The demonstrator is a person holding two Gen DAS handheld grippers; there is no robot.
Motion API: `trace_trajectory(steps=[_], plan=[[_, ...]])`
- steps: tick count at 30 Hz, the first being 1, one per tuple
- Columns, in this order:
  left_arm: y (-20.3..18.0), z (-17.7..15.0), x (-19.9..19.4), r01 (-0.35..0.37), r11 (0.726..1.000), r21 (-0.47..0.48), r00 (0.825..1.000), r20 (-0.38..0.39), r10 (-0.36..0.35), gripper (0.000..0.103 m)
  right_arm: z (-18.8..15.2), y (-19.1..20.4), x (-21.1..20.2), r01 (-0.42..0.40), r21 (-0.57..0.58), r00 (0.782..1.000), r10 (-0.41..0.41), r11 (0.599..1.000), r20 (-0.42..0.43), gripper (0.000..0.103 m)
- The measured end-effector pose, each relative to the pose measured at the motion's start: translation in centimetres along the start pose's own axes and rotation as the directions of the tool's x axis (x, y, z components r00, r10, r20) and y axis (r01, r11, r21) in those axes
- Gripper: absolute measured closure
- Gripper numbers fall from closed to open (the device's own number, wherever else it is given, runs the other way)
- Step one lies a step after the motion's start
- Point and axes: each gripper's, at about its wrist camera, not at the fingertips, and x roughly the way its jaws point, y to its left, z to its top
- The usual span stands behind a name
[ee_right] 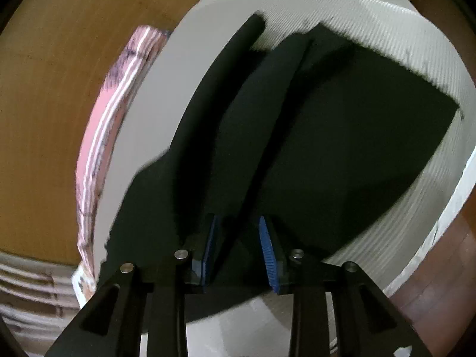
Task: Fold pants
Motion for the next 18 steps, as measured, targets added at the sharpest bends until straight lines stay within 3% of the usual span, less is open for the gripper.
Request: trace_trajectory(steps=[4,8,13,18], plan=[[-3.9,0.2,-1.9,0.024,0.995,0.093,0.995,0.093,-0.032,0.059,2.6,-1.7,-0.6,-0.012,0.051,0.999,0.009,0.999,0.052,0.074],[-10.1,1.3,-2.3,0.1,0.967,0.236,0.982,0.136,-0.134,0.059,4.6,-2.9,-0.7,-0.056,0.093,0.996,0.049,0.994,0.075,0.074],[-18.0,2.4,0.5,0.202,0.911,0.36,0.969,0.061,-0.24,0.059,6.6,-3.4,-0.9,-0.147,0.127,0.987,0.137,0.981,0.08,0.074],[-25.0,2.6,3.2,0.291,0.844,0.452,0.945,0.0,-0.326,0.059,8.1,-2.6,-1.1,-0.129,0.092,0.989,0.122,0.987,0.087,0.086]])
